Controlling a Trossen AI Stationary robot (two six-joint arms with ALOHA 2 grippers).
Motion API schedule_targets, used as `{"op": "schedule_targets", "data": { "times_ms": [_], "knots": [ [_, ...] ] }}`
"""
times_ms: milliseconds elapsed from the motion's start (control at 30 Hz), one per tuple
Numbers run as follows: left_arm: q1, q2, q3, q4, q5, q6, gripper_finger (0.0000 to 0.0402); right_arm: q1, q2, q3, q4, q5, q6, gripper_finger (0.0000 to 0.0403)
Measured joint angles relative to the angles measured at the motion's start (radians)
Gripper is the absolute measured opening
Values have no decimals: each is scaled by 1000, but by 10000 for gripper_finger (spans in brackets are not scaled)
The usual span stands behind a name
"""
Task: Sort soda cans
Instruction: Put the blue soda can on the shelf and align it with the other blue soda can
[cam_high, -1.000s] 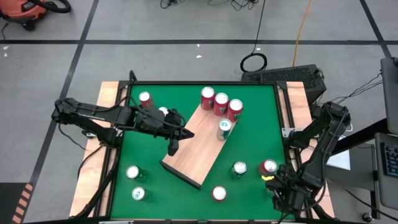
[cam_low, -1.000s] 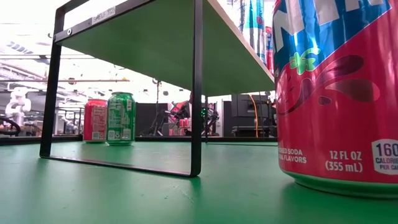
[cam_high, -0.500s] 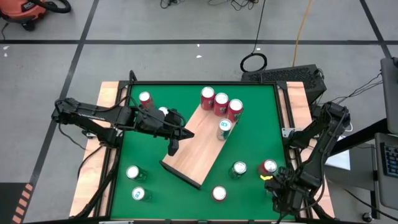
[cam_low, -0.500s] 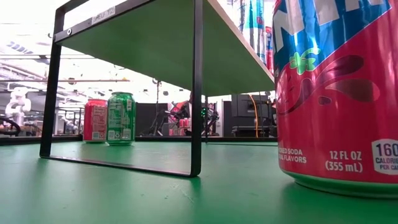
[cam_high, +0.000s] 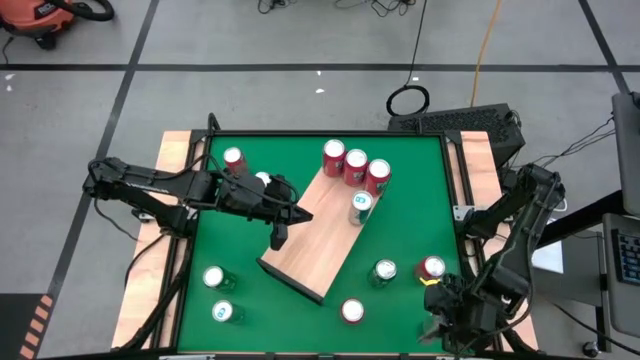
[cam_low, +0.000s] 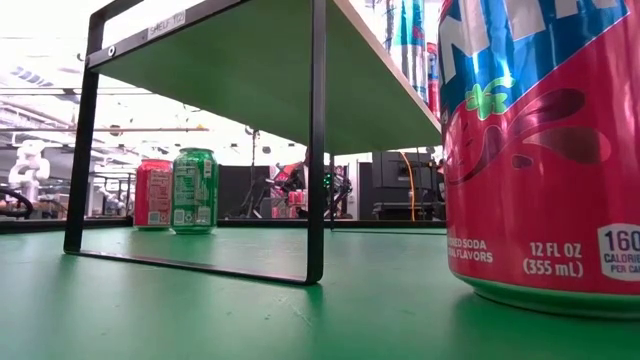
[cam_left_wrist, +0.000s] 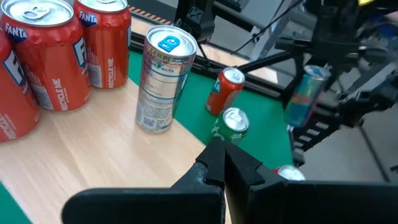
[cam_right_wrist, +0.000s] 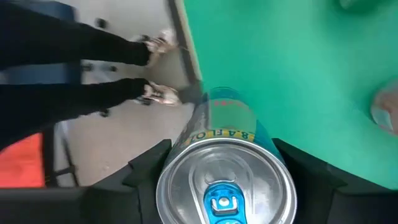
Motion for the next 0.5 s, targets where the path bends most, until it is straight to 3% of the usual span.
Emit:
{"op": "schedule_targets", "data": {
  "times_ms": [367, 500],
  "knots": [
    [-3, 0, 0, 160, 36, -64, 1, -162, -2, 301, -104, 9, -218, 231],
    [-6, 0, 0, 208, 58, -66, 30, -243, -2, 379, -121, 79, -322, 233]
  ]
}}
